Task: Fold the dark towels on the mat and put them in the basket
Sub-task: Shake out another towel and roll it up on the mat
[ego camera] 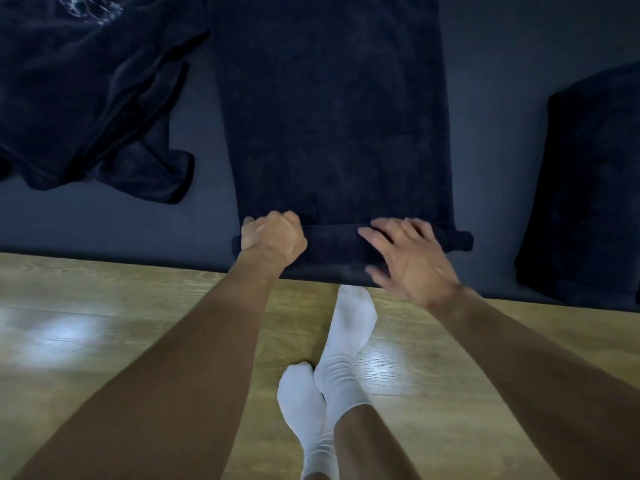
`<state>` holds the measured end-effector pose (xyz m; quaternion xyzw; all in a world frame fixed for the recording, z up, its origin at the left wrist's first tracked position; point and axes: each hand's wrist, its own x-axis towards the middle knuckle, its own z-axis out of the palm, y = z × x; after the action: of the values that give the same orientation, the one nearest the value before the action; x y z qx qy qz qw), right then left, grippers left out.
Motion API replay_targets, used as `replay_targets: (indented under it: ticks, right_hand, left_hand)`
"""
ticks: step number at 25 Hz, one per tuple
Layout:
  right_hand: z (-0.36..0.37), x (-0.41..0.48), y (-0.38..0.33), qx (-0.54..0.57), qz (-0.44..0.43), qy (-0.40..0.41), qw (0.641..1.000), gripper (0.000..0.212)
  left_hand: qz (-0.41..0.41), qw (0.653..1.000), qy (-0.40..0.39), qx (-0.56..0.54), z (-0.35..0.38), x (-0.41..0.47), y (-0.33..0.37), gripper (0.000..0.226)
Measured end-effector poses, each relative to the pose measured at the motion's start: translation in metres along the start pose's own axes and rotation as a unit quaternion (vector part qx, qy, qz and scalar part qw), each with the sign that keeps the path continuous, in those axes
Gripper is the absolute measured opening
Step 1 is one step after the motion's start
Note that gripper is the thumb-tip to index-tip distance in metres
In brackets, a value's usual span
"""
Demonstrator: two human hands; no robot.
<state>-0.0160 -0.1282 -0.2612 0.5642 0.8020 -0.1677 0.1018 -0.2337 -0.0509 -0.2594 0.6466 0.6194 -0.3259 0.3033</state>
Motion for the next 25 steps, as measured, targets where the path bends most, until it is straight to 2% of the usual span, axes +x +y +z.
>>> replay_targets:
  ticks: [1, 3, 5, 6, 8, 9, 11, 13, 15, 16, 18, 20, 21, 22, 23, 25]
  right_hand:
    - [0.006, -0.004, -0.003, -0.009, 0.002, -0.05, 0.999, 0.067]
    - [0.008, 0.0, -0.003, -0.012, 0.026, -0.107, 0.994, 0.065]
    - [0.001, 0.016, 0.002, 0.024, 0.034, -0.126, 0.991, 0.053]
    - [-0.004, 0.025, 0.004, 0.054, 0.034, -0.132, 0.989, 0.048]
    - [-0.018, 0.044, 0.013, 0.112, 0.051, -0.172, 0.977, 0.038]
    - [-0.025, 0.054, 0.015, 0.131, 0.062, -0.203, 0.968, 0.034]
    - [-0.032, 0.067, 0.014, 0.127, 0.074, -0.232, 0.962, 0.033]
    - [-0.031, 0.062, 0.012, 0.081, 0.057, -0.153, 0.983, 0.043]
    - [-0.019, 0.042, 0.006, 0.012, 0.041, -0.067, 0.997, 0.064]
    - [-0.016, 0.034, 0.002, -0.013, 0.045, -0.058, 0.997, 0.073]
    - [-0.016, 0.036, -0.004, -0.034, 0.064, -0.08, 0.994, 0.073]
    - [-0.021, 0.056, 0.001, -0.016, 0.073, -0.118, 0.99, 0.059]
    - [-0.028, 0.067, 0.004, 0.005, 0.068, -0.145, 0.987, 0.052]
    - [-0.035, 0.077, 0.007, 0.031, 0.062, -0.176, 0.982, 0.045]
    - [-0.042, 0.087, 0.01, 0.05, 0.058, -0.213, 0.974, 0.041]
    - [-0.056, 0.104, 0.016, 0.072, 0.065, -0.308, 0.946, 0.043]
  left_hand:
    - [-0.013, 0.999, 0.041, -0.01, 0.005, -0.004, 0.002, 0.035]
    - [-0.015, 0.979, 0.193, -0.061, 0.02, -0.014, 0.005, 0.034]
    - [0.077, 0.935, 0.334, -0.089, 0.039, -0.027, 0.007, 0.041]
    - [0.134, 0.921, 0.358, -0.072, 0.053, -0.035, 0.007, 0.045]
    - [0.195, 0.927, 0.319, 0.016, 0.074, -0.048, 0.006, 0.06]
    - [0.19, 0.936, 0.29, 0.056, 0.08, -0.048, 0.004, 0.066]
    - [0.15, 0.943, 0.286, 0.079, 0.074, -0.036, 0.003, 0.065]
    - [0.117, 0.945, 0.298, 0.07, 0.05, -0.021, 0.011, 0.052]
    - [0.089, 0.967, 0.236, 0.034, 0.024, -0.009, 0.019, 0.04]
    - [0.086, 0.976, 0.202, 0.004, 0.011, -0.003, 0.021, 0.037]
    - [0.072, 0.991, 0.107, -0.039, -0.012, 0.01, 0.018, 0.038]
    - [0.042, 0.992, 0.0, -0.117, -0.03, 0.022, 0.017, 0.046]
    - [0.03, 0.991, -0.021, -0.13, -0.034, 0.022, 0.017, 0.048]
    - [0.034, 0.994, -0.006, -0.108, -0.034, 0.018, 0.018, 0.046]
    - [0.055, 0.996, 0.053, -0.053, -0.025, 0.012, 0.019, 0.046]
    - [0.106, 0.978, 0.167, 0.064, 0.003, -0.011, 0.018, 0.064]
